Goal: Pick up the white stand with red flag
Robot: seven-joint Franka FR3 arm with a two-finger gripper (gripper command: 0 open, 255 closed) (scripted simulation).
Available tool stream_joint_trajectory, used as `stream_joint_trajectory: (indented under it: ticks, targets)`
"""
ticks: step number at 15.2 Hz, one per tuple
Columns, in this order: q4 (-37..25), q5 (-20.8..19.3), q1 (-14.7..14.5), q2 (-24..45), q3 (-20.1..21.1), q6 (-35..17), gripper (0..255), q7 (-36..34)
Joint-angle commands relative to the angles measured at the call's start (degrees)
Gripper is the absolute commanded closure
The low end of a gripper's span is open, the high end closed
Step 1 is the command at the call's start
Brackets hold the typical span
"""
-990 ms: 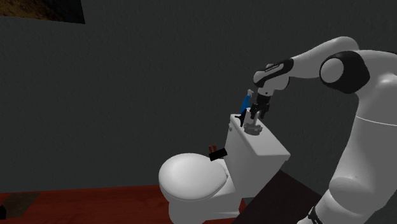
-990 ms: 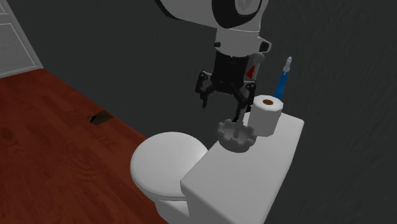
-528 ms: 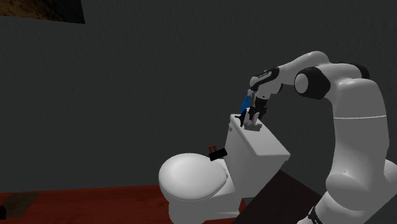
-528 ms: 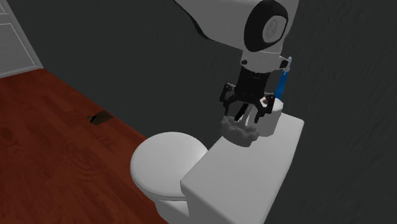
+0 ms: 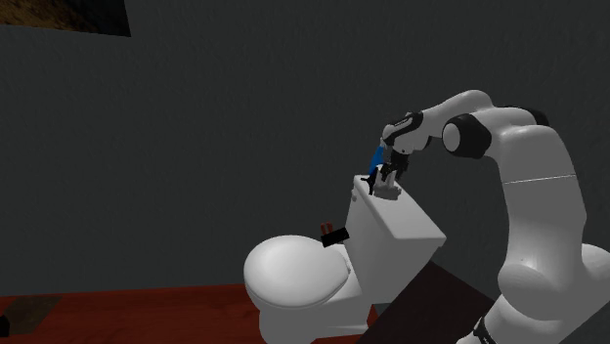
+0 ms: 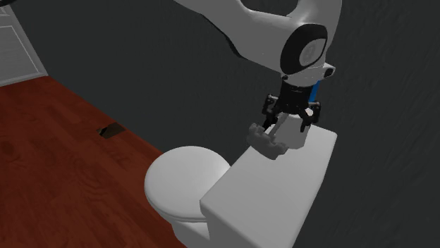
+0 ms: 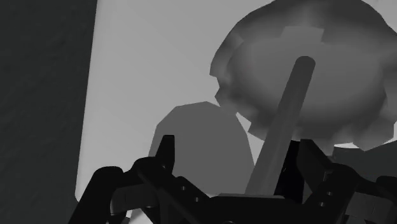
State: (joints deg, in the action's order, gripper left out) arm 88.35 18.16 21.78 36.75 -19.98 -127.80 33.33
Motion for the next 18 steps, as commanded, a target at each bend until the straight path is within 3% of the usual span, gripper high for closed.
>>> stream_joint_trajectory:
  ticks: [1, 3, 4, 7, 12, 13, 18]
  targets:
    - [-0.1, 0.0, 0.8, 2.1, 1.1, 9.4, 0, 0.1]
    - [-0.1, -0.5, 1.4, 2.2, 1.9, 9.0, 0, -0.2]
    - [-3.9, -0.4, 2.9, 3.8, 1.9, 11.4, 255, 0.5]
    - [-9.2, -0.8, 2.9, 5.7, 1.9, 14.7, 255, -0.9]
    - [-8.6, -0.8, 2.6, 5.4, 2.0, 14.2, 255, -1.1]
    - [-0.1, -0.4, 1.4, 2.2, 1.8, 9.0, 255, -0.1]
    - [-0.7, -1.4, 1.4, 0.1, 1.7, 11.6, 255, -0.8]
